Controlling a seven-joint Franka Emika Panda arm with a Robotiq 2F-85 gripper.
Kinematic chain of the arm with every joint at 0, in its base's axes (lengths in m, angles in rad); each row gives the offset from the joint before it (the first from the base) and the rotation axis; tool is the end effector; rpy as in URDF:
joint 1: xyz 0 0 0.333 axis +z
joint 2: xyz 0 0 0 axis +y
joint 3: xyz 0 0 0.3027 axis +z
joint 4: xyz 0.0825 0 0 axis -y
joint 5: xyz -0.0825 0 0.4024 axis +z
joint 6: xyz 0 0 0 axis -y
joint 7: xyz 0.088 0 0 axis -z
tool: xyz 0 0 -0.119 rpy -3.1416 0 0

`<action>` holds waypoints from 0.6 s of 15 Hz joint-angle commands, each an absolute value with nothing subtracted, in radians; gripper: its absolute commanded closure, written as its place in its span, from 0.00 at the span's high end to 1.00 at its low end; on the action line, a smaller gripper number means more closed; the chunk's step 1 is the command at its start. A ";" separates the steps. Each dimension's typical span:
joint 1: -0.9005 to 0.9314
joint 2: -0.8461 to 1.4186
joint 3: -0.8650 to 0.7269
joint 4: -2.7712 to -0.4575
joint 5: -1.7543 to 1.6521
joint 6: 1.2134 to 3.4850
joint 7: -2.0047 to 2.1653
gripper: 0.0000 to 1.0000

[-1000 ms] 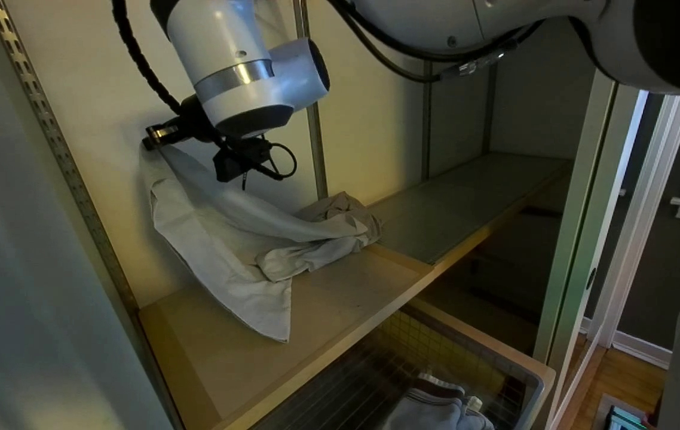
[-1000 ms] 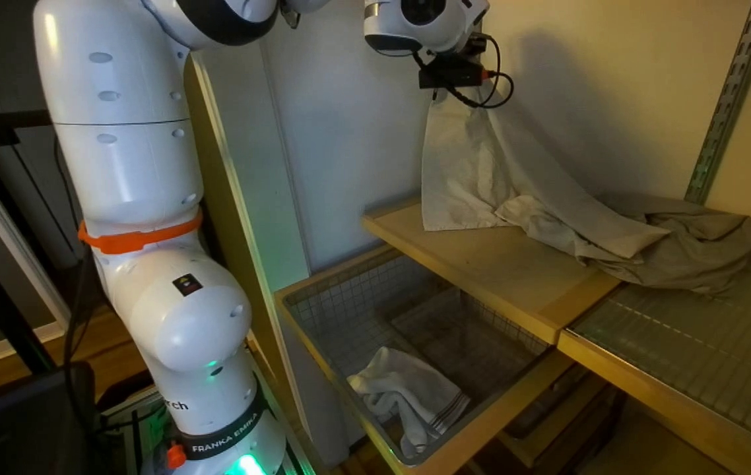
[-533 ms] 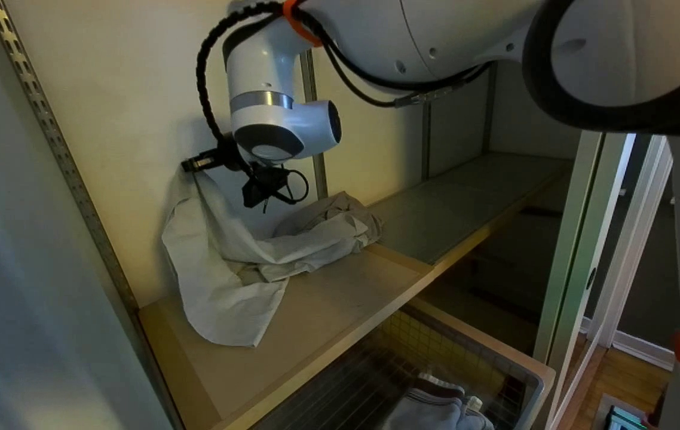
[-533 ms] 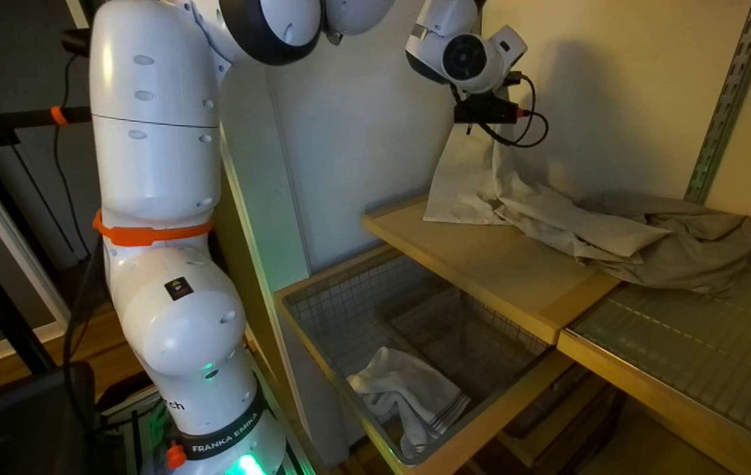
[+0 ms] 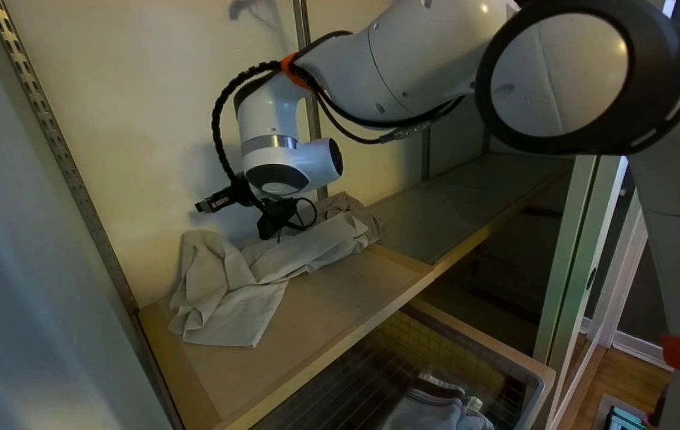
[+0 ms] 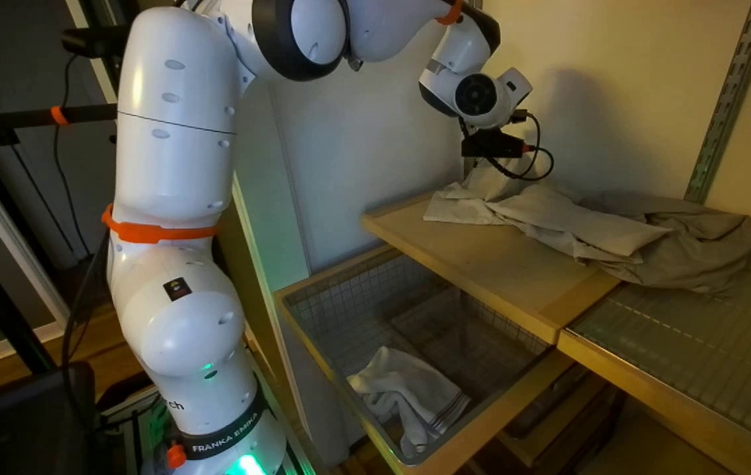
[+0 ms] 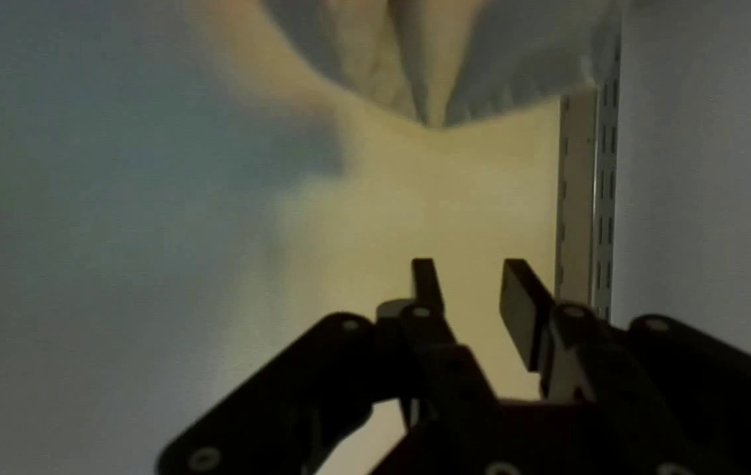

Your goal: Unfold the cloth

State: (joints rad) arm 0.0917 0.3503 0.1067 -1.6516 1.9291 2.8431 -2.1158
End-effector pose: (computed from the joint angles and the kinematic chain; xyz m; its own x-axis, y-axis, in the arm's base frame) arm 0.6974 0.0854 0.4214 0.2374 0.1779 0.9550 0.4868 -0.8725 0.0415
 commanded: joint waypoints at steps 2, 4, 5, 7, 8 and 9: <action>0.115 0.216 0.116 -1.842 1.745 2.970 -1.974 0.72; 0.120 0.156 0.113 -1.937 1.662 3.078 -1.895 0.88; 0.122 0.131 0.112 -1.988 1.608 3.128 -1.841 0.94; 0.121 0.083 0.108 -2.095 1.523 3.222 -1.761 1.00; 0.122 0.062 0.106 -2.154 1.489 3.264 -1.725 1.00; 0.121 0.049 0.102 -2.208 1.465 3.298 -1.700 1.00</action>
